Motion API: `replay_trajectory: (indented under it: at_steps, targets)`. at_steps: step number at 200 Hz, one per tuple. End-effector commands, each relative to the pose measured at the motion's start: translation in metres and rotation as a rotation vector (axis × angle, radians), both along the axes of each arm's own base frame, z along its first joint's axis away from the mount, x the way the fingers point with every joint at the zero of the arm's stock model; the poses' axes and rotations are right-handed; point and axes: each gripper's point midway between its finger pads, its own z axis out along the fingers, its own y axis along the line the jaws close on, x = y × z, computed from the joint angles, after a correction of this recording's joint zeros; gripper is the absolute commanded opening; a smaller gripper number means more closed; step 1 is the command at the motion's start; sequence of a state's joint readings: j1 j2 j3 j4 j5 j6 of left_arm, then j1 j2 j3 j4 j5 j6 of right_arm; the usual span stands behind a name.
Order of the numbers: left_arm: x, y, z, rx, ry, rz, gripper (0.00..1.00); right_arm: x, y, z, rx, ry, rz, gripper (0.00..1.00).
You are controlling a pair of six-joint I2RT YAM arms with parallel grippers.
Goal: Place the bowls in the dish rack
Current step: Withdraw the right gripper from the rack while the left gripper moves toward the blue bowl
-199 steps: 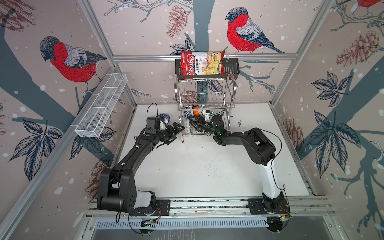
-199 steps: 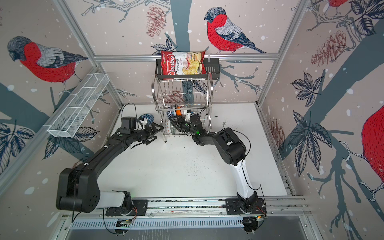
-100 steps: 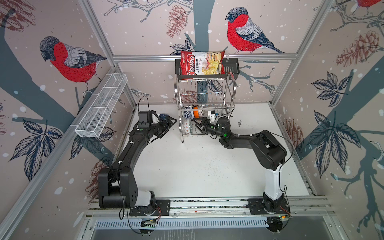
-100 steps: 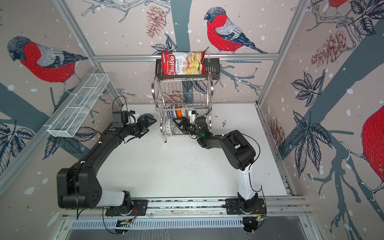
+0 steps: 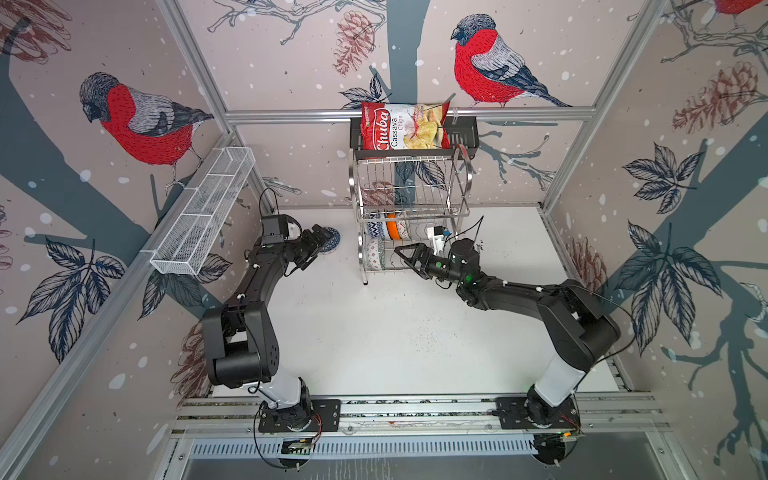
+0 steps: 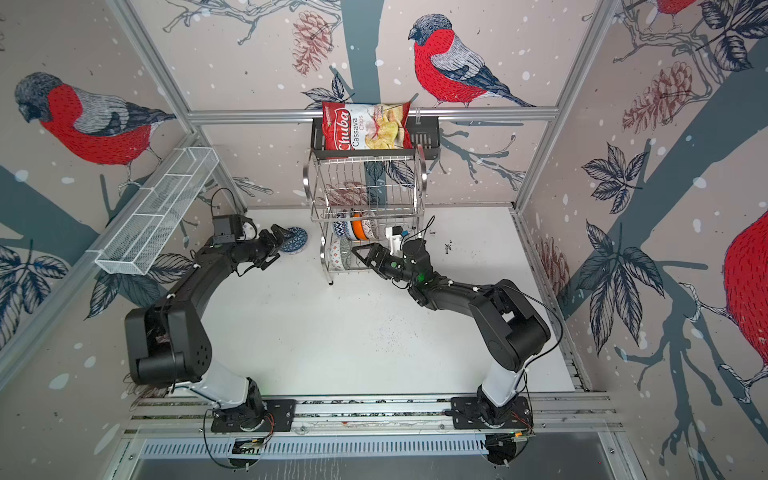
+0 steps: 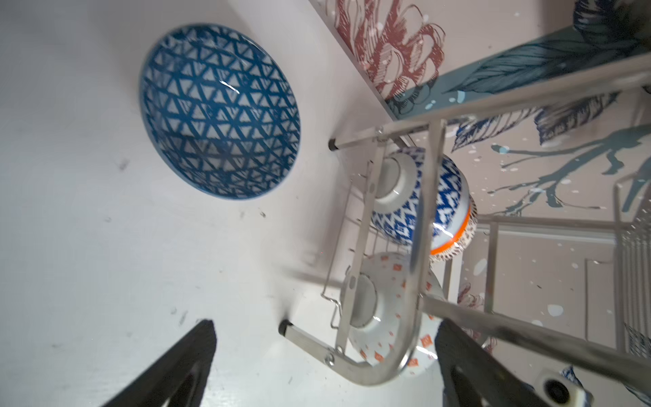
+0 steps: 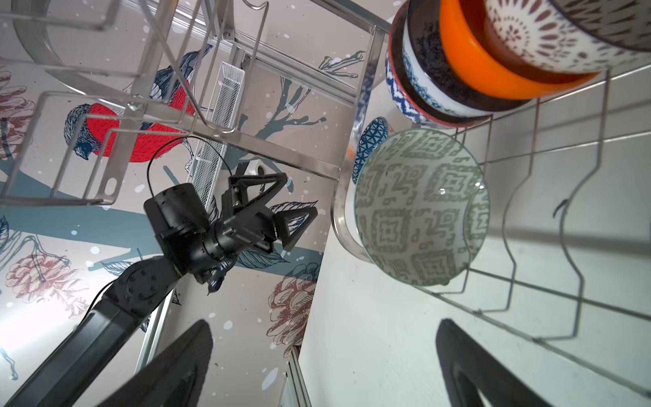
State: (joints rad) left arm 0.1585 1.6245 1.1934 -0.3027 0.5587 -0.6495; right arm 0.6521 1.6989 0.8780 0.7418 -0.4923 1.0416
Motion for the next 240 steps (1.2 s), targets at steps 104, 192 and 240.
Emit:
replay_trajectory:
  at_steps: [104,192,240]
  targets:
    - [0.073,0.077,-0.101,0.230,0.294,0.064,0.77,0.027,-0.073,0.028,-0.296,-0.145,-0.341,0.99]
    - [0.079,0.065,-0.126,0.316,0.331,0.013,0.23,0.056,-0.083,0.028,-0.342,-0.127,-0.387,1.00]
    - [0.068,0.063,-0.124,0.324,0.356,0.010,0.00,0.056,-0.082,0.020,-0.349,-0.094,-0.364,1.00]
